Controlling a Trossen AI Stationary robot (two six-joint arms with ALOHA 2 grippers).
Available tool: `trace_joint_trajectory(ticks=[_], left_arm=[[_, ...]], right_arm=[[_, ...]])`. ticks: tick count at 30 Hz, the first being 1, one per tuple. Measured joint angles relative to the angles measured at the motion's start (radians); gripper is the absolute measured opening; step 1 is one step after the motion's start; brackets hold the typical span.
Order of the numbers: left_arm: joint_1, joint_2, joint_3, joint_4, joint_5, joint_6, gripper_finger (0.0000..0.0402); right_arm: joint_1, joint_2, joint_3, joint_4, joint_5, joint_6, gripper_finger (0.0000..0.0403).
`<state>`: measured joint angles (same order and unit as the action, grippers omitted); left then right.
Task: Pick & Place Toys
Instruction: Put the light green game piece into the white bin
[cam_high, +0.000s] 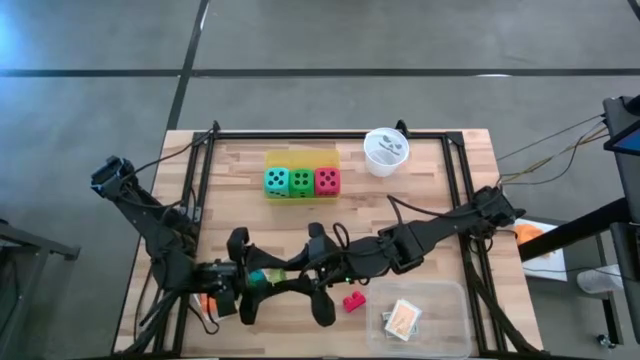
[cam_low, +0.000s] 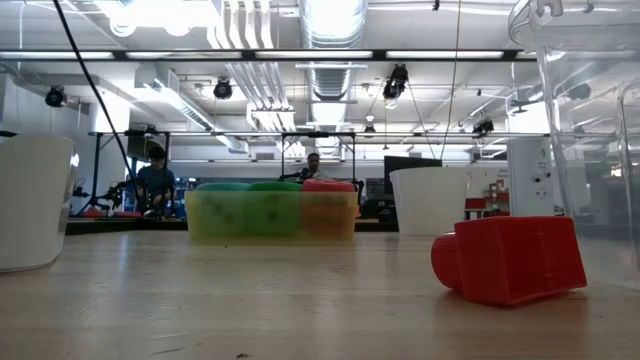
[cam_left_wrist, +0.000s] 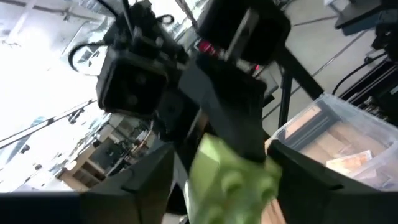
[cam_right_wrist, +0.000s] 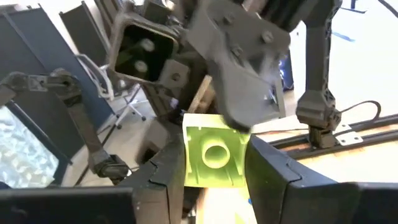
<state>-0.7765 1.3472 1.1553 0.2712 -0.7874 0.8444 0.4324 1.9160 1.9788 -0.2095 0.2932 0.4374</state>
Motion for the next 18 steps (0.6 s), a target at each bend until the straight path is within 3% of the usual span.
trace_joint_trajectory(ticks=[4,8,14,18], left_arm=[[0.000,-0.001,0.000,0.001,0.035,-0.005,0.0271],[0.000,-0.001,0.000,-0.007,0.048,-0.003,0.0279],[0.000,-0.001,0.000,-0.029,0.048,0.010,0.0273],[0.000,-0.001,0.000,-0.030,0.048,0.035,0.0245]], right_arm=[[0.000,0.002,-0.006,-0.002,0.001,0.004,0.0120],[0.001,0.002,-0.006,0.008,0.000,0.008,0.0120],[0.001,0.002,-0.006,0.013,-0.002,0.012,0.0120],[0.001,0.002,-0.006,0.016,-0.003,0.012,0.0120]])
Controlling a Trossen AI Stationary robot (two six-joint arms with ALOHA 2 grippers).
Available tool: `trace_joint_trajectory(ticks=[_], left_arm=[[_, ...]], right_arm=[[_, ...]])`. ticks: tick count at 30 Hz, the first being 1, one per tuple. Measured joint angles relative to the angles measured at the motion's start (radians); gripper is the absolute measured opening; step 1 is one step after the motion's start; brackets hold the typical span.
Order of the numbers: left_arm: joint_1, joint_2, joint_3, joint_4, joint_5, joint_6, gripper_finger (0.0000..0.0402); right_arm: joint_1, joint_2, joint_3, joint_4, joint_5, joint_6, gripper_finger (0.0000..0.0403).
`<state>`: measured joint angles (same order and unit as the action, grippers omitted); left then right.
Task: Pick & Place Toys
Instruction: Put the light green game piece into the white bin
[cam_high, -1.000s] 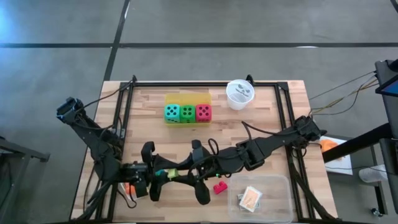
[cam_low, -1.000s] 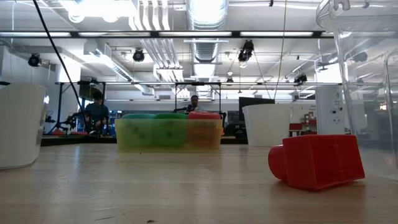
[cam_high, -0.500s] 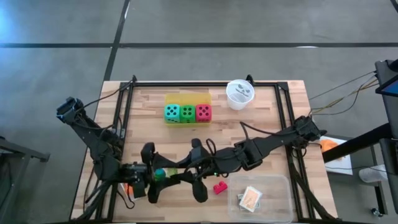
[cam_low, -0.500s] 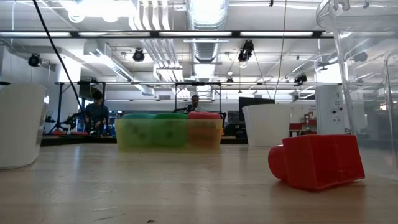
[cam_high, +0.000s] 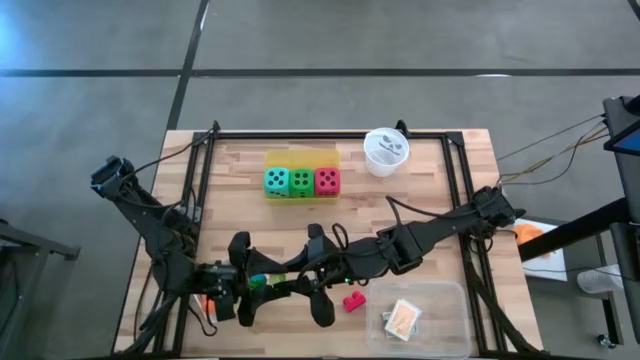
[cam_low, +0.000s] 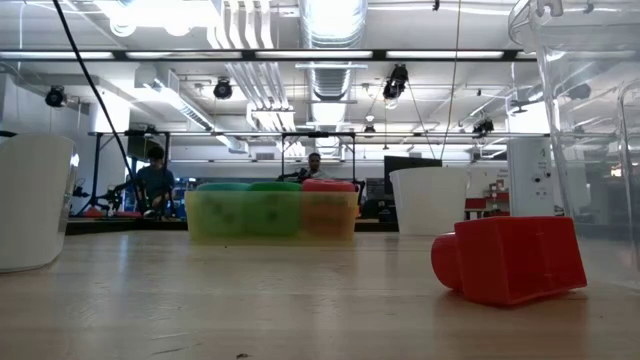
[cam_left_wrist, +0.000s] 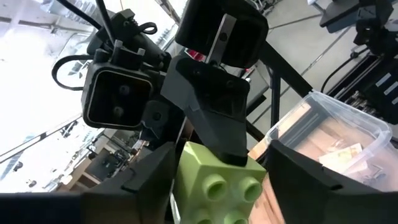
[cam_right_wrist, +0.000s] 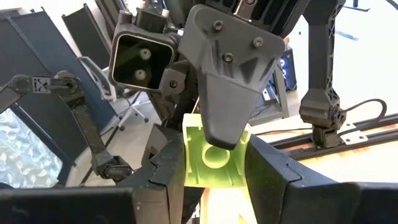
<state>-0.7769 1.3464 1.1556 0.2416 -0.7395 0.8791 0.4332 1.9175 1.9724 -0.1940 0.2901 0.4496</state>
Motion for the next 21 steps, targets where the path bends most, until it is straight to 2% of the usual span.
trace_joint_trajectory(ticks=[7,18,21], left_arm=[[0.000,0.000,0.000,-0.004,0.001,0.027,0.0139],[0.000,0.000,0.000,-0.003,0.000,0.040,0.0136],[0.000,0.000,0.000,-0.003,0.000,-0.032,0.0136]], right_arm=[[0.000,0.000,-0.002,0.003,-0.005,0.024,0.0120],[0.000,0.000,-0.017,0.034,-0.029,0.012,0.0122],[0.000,0.000,-0.026,0.039,-0.035,0.000,0.0166]])
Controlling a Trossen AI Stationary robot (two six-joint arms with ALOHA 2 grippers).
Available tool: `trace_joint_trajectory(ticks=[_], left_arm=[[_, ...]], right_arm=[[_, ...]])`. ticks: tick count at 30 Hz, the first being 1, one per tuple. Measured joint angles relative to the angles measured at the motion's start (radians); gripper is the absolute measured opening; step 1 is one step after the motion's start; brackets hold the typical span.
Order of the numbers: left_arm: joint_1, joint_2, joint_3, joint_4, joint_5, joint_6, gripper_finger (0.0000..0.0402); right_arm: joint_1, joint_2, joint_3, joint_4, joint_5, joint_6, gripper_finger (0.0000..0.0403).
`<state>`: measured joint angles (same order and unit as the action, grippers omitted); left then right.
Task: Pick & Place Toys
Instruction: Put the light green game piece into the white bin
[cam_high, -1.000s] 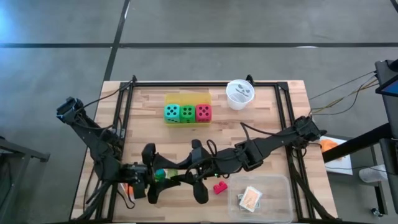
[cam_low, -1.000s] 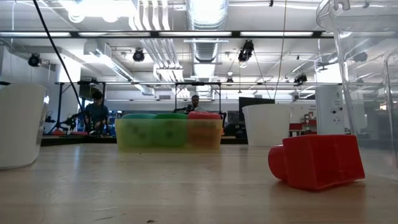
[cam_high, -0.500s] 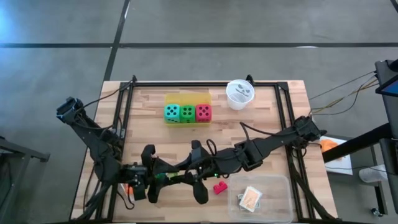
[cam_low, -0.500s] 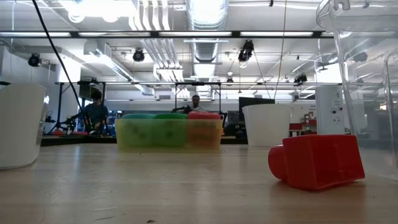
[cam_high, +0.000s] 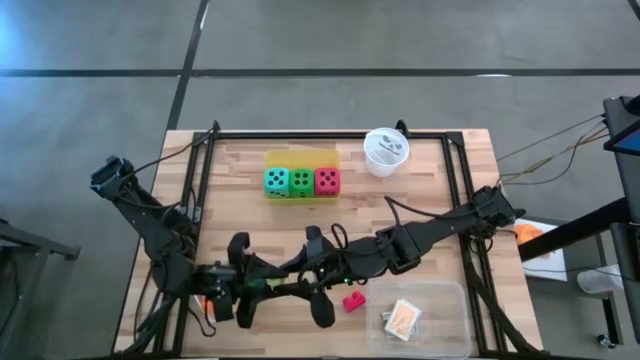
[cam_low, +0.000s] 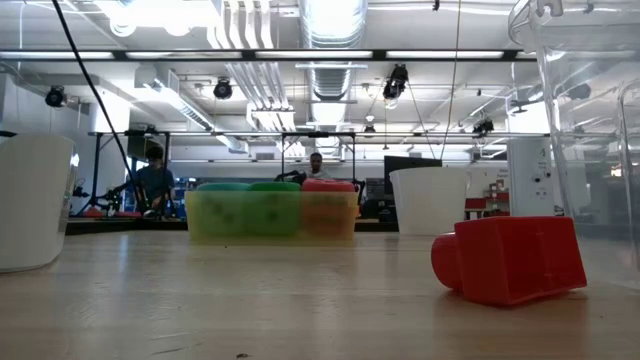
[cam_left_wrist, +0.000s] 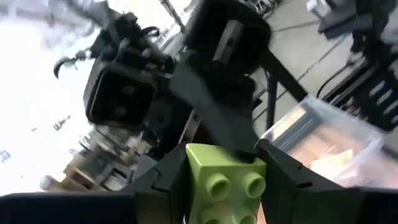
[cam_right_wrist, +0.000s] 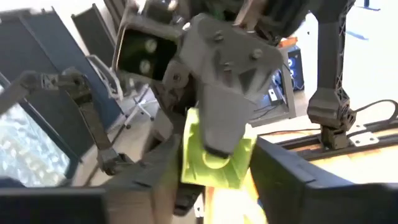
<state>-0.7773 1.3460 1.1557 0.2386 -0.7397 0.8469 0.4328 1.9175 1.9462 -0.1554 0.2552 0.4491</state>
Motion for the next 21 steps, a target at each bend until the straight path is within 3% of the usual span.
trace_joint_trajectory(ticks=[5,9,14,21], left_arm=[[-0.001,0.000,0.000,-0.011,-0.038,-0.177,0.0136],[-0.004,0.000,0.000,-0.019,-0.049,-0.267,0.0136],[-0.017,0.000,0.000,-0.075,-0.076,-0.389,0.0136],[-0.036,-0.005,0.015,-0.247,-0.203,-0.598,0.0136]], right_arm=[[-0.001,-0.002,-0.004,-0.031,0.003,-0.009,0.0255],[-0.001,-0.003,-0.004,-0.044,0.014,-0.003,0.0295],[0.000,-0.015,-0.004,-0.129,0.042,0.015,0.0308],[0.002,-0.020,-0.008,-0.275,0.054,0.018,0.0310]])
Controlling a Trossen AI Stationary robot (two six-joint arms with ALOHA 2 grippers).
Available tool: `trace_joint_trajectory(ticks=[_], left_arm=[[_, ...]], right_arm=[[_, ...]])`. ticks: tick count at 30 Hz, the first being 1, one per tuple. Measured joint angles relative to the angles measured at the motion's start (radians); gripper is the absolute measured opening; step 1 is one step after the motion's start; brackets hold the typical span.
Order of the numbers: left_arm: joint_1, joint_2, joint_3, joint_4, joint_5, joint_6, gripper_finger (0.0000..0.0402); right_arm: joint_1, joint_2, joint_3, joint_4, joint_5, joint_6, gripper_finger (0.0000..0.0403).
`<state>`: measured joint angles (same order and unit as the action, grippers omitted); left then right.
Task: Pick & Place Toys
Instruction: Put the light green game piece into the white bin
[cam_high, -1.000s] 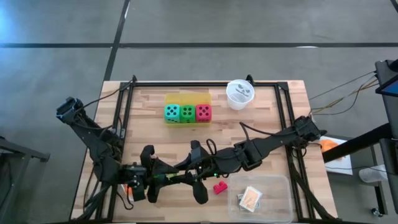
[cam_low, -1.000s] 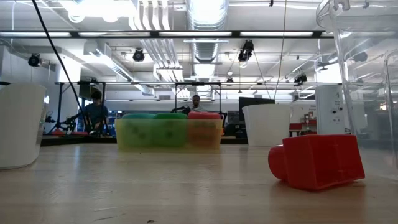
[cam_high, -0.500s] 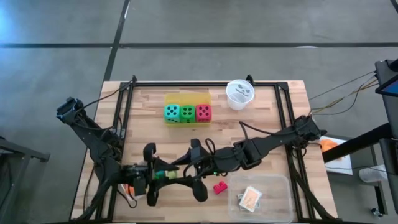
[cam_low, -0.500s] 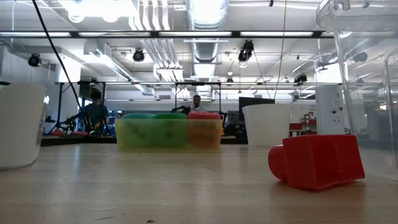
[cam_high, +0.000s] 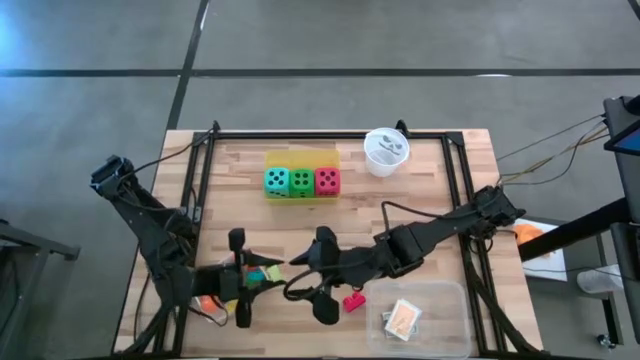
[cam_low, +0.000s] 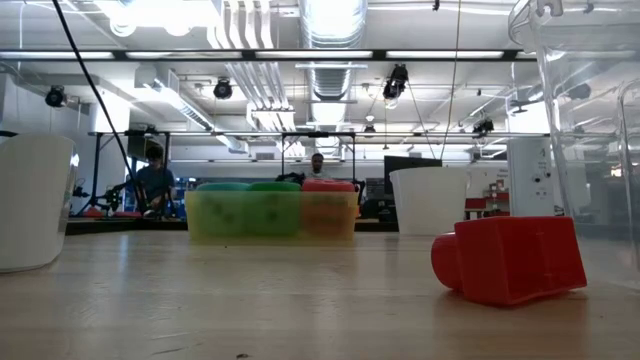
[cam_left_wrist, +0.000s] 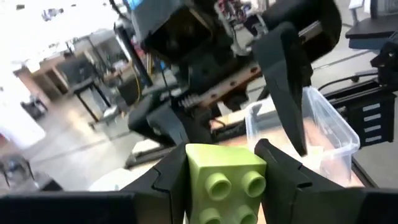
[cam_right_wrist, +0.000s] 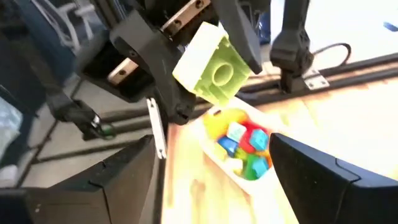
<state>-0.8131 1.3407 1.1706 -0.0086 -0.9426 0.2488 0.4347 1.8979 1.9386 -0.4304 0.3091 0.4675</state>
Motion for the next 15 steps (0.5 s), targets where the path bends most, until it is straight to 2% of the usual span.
trace_joint_trajectory(ticks=[5,10,13,15], left_arm=[[0.000,-0.004,0.000,-0.121,0.001,-0.205,0.0136],[-0.003,-0.035,0.000,-0.430,0.021,-0.610,0.0136],[0.002,-0.046,0.000,-0.618,0.094,-0.887,0.0136],[0.005,-0.046,0.000,-0.696,0.184,-0.991,0.0136]], right_arm=[[-0.001,-0.004,0.001,-0.116,0.003,-0.006,0.0311],[0.002,0.000,-0.028,-0.307,0.004,-0.030,0.0311],[0.008,0.000,-0.086,-0.372,0.004,-0.047,0.0311],[0.012,0.000,-0.142,-0.370,0.000,-0.069,0.0311]])
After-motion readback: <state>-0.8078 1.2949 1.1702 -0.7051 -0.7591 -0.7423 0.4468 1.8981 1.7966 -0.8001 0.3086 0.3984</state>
